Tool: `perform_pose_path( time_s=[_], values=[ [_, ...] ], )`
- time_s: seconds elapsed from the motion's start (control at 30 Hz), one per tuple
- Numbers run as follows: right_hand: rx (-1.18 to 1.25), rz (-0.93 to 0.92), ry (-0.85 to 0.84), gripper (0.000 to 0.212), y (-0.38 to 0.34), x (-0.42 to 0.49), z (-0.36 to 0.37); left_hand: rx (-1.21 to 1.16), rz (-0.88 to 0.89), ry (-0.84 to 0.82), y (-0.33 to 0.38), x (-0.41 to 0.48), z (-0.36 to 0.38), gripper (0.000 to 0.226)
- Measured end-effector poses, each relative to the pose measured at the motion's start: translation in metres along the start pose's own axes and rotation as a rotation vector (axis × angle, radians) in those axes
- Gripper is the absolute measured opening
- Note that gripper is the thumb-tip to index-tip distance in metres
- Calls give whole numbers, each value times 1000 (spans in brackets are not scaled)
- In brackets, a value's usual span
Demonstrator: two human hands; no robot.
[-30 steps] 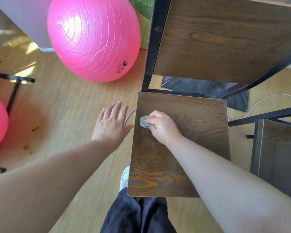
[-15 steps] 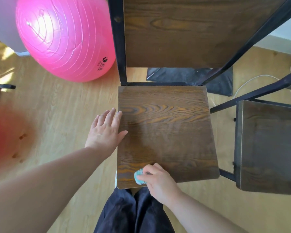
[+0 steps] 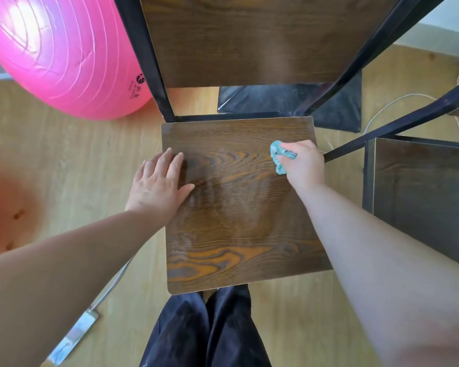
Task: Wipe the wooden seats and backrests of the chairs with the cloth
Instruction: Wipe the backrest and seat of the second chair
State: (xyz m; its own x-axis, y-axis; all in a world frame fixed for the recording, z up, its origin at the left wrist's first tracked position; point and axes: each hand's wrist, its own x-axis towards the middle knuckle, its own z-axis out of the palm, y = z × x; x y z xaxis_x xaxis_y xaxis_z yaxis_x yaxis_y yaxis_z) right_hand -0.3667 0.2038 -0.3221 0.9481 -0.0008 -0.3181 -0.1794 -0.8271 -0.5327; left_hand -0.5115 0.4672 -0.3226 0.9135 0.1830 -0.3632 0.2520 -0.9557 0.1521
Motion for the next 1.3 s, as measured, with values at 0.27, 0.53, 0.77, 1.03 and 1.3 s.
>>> perform_pose_path(
  time_s=[0.27,0.53,0.77,1.03,1.3],
  values=[
    [-250,-98,46,36,-10,-8,23,7,-5,-18,7,3,2,71],
    [-298,-380,-34,21,-63,-36,74,-5,-36,-33,10,-6,3,70],
    [-218,-619,-173,21,-33,-88,89,21,-13,-107,9,-43,10,68],
    [-161,-673,-408,23,9,-175,83,56,58,-191,27,-72,22,69],
    [57,-189,41,22,33,-69,5,72,100,-131,70,-28,12,67]
  ],
)
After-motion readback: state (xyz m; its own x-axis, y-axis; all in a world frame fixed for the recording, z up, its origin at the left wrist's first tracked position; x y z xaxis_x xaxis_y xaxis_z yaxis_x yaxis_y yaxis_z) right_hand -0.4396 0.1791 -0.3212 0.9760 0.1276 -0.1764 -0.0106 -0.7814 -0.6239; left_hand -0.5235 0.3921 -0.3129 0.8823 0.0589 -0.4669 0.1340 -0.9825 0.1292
